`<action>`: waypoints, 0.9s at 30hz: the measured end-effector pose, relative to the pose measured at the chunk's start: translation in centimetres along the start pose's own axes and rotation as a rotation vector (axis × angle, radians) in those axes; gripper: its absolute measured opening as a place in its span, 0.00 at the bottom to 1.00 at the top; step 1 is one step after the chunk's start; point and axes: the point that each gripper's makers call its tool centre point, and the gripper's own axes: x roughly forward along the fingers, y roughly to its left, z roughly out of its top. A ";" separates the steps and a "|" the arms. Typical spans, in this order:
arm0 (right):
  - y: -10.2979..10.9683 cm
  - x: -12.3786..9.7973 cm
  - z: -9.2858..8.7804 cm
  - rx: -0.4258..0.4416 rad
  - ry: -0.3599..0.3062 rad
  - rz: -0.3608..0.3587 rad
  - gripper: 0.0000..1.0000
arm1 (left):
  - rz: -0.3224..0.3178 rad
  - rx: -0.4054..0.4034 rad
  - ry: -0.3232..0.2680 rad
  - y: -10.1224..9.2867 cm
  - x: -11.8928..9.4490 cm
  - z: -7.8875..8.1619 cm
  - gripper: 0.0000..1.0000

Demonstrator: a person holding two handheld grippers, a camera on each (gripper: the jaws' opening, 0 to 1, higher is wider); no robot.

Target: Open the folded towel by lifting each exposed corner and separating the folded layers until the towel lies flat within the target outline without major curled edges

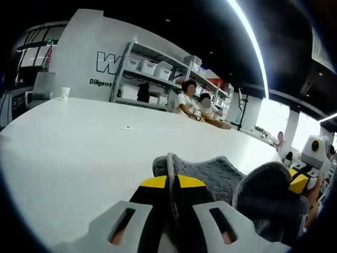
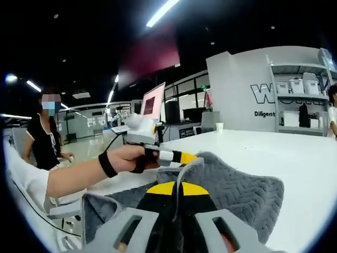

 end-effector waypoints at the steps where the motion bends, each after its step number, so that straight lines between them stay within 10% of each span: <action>1: 0.1 0.0 0.0 -0.003 -0.001 0.001 0.00 | 0.002 0.014 -0.004 0.0 -0.1 0.3 0.03; 27: 1.7 -1.2 0.1 -0.033 -0.026 0.007 0.00 | -0.013 0.036 -0.038 -0.1 0.6 3.0 0.01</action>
